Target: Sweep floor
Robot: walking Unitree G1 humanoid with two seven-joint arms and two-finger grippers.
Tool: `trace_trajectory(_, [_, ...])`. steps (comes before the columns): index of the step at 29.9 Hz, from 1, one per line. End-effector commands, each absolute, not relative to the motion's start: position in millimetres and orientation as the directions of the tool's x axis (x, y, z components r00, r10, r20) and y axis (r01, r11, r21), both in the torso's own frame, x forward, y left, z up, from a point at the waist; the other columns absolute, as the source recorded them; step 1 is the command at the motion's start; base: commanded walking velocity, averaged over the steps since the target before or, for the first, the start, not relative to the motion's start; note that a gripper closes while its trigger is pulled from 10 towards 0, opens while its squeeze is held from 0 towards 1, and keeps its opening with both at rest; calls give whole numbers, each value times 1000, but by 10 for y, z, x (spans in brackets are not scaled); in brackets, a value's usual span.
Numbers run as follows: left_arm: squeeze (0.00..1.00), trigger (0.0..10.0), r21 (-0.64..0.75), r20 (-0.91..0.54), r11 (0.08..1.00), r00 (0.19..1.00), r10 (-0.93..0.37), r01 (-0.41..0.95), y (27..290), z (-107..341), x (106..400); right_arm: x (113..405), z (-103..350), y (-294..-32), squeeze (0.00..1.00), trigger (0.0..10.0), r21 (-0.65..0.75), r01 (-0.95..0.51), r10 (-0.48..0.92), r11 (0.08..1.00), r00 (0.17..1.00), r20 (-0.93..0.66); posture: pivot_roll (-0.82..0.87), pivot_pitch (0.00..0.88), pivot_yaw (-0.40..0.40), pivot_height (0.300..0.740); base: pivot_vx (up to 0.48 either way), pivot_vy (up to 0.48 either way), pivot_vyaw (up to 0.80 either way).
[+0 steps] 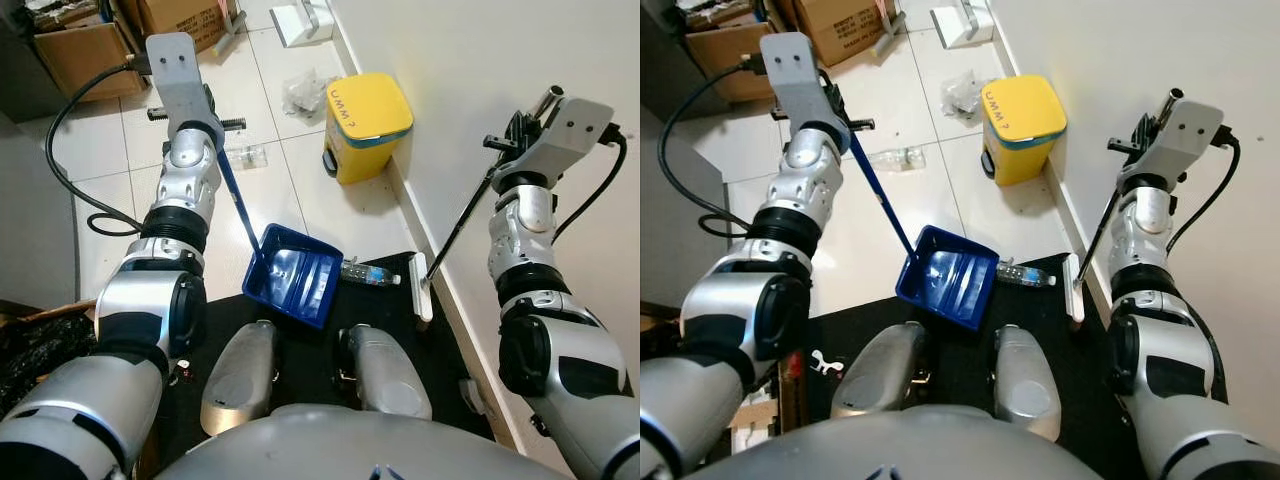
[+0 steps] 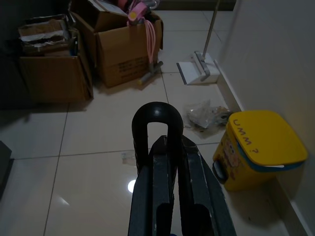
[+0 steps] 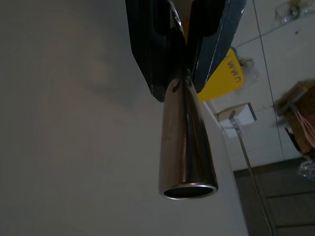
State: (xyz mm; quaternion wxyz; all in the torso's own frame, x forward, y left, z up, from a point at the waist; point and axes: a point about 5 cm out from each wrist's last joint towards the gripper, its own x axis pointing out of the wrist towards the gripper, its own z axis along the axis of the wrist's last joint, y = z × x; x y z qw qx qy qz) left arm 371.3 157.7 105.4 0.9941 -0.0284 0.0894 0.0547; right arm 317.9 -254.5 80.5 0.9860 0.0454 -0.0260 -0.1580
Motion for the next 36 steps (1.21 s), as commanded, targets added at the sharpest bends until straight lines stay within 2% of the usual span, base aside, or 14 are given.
trace_trajectory(1, [0,10000,-40,-107,993,988,109,-114,1569,1217,3786,3193,862,-2591,0,10000,181,349,-366,919,928,71,50,16,15,740,0,0,0])
trace_trajectory(7, [0,10000,-2,-71,991,989,133,-134,1621,1278,3814,3184,823,-2590,0,10000,199,361,-377,911,925,50,47,37,10,740,0,0,0])
trace_trajectory(13, [0,10000,-28,-55,989,988,145,-147,1618,1265,3814,3208,821,-2548,0,10000,202,341,-357,918,933,44,30,98,-13,740,0,0,0])
trace_trajectory(24, [0,10000,27,-86,985,982,171,-169,1603,1119,3759,3235,832,-2534,0,10000,207,328,-343,922,939,38,1,182,-32,740,0,0,0])
trace_trajectory(36, [0,10000,89,-101,977,974,201,-192,1545,995,3691,3257,950,-2622,0,10000,173,327,-345,929,935,87,-10,216,-37,740,0,0,0])
